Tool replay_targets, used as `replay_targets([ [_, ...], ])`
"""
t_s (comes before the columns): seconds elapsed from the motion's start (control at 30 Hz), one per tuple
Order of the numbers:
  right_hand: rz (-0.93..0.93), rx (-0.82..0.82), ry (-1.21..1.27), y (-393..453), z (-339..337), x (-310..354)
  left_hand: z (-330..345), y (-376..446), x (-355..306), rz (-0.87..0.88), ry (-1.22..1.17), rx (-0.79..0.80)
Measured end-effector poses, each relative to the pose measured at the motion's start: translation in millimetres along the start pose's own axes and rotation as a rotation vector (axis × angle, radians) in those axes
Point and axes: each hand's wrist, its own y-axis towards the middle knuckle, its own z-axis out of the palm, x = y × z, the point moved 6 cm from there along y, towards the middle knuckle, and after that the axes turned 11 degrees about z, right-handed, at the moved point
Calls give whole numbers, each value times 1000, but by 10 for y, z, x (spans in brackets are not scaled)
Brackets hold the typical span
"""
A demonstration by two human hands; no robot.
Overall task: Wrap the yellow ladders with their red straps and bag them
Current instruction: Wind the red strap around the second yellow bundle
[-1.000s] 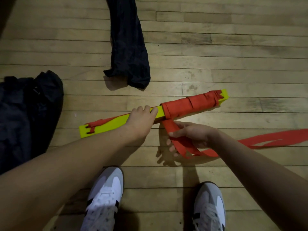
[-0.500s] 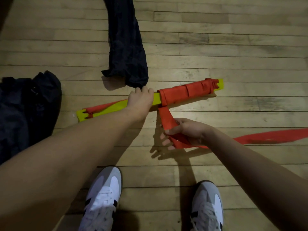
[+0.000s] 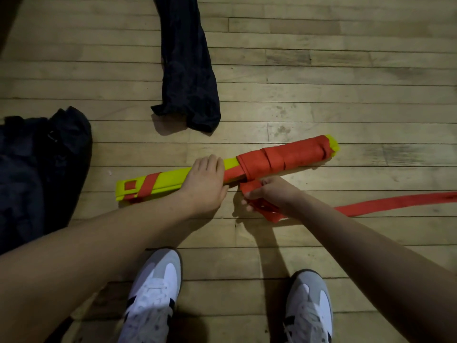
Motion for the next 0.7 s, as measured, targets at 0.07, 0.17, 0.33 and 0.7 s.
replay_targets([
  [0.07,23,4,-29,-21,30,-53,36,-6,42,-24,-49,17],
  [0.17,46,-12,11,-37,18,-90,7,39,88,-63,-88,49],
  [0.33,67,22,-19,-108,40,-103,14,91,87,-83,-56,97],
  [0.7,-39,-55,-17,-4,-114,297,-230,451,393,-218,-108,47],
])
